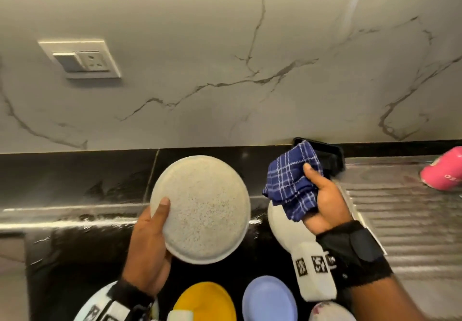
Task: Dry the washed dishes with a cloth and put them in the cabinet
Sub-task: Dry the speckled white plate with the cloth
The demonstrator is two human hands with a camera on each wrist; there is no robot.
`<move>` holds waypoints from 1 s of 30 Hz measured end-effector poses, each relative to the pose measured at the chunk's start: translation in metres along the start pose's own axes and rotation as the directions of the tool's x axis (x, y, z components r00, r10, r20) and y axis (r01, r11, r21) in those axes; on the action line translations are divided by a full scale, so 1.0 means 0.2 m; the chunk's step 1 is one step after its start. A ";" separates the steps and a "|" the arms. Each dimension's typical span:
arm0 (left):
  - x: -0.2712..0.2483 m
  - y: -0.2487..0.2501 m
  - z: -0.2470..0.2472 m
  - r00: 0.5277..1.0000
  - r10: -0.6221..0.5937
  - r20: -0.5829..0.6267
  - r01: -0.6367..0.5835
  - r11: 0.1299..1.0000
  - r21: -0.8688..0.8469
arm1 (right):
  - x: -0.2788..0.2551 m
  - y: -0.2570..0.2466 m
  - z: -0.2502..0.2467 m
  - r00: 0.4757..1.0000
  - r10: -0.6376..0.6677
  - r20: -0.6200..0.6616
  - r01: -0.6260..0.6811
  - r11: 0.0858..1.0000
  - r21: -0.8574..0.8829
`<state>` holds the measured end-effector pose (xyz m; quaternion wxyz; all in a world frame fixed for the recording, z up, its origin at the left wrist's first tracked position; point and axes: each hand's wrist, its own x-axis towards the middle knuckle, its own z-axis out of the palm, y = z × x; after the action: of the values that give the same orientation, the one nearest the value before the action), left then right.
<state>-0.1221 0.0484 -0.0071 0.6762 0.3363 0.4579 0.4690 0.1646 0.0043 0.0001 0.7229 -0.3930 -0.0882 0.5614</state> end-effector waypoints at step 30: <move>0.08 0.46 -0.30 0.813 0.375 0.446 -0.444 0.894 0.058 | -0.17 0.44 0.93 0.752 -0.270 0.601 0.615 -0.039 -0.787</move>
<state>-0.2056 0.0948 0.0486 0.6129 0.5735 0.2525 0.4813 -0.0185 0.0674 0.0784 0.4096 -0.6282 -0.6460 0.1426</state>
